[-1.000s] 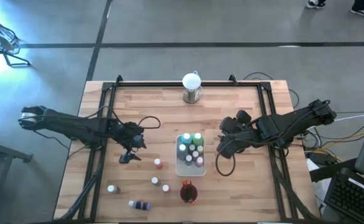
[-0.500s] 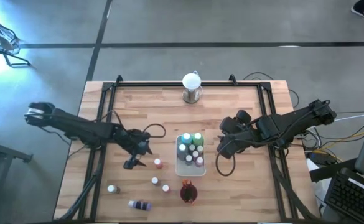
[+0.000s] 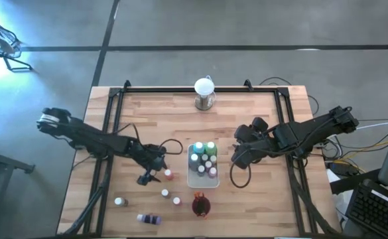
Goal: Pick & Place Paint Supplies
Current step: Put the orange paint bottle into the white bin
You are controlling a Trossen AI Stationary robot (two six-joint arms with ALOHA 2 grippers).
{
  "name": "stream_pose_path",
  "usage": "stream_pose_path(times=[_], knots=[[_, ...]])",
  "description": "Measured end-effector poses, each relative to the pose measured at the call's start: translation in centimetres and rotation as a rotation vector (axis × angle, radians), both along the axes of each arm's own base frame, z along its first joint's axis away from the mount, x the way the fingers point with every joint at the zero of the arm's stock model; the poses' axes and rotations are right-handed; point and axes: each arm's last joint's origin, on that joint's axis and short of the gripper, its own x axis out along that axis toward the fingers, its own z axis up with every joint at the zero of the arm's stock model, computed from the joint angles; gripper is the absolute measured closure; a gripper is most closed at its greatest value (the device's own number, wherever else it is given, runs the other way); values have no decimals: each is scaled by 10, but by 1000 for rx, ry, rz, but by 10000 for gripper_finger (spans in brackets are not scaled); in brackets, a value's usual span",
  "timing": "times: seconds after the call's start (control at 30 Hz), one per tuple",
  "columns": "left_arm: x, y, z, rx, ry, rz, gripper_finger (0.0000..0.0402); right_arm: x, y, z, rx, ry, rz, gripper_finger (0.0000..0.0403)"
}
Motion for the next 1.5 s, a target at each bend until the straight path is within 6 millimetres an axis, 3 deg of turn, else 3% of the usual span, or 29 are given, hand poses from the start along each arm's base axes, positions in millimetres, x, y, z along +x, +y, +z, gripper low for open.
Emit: stream_pose_path(times=[0.73, 1.13, 1.5], knots=[[17, -5, -2, 48, -159, 14, 89, -2, -1, -1, -13, 19, -2, 149], [13, -3, -7, 16, -125, 55, 150, -2, -1, -1, -17, 20, 1, 182], [14, -4, -11, 4, -137, 58, 156, -2, -1, -1, -16, 20, 1, 168]])
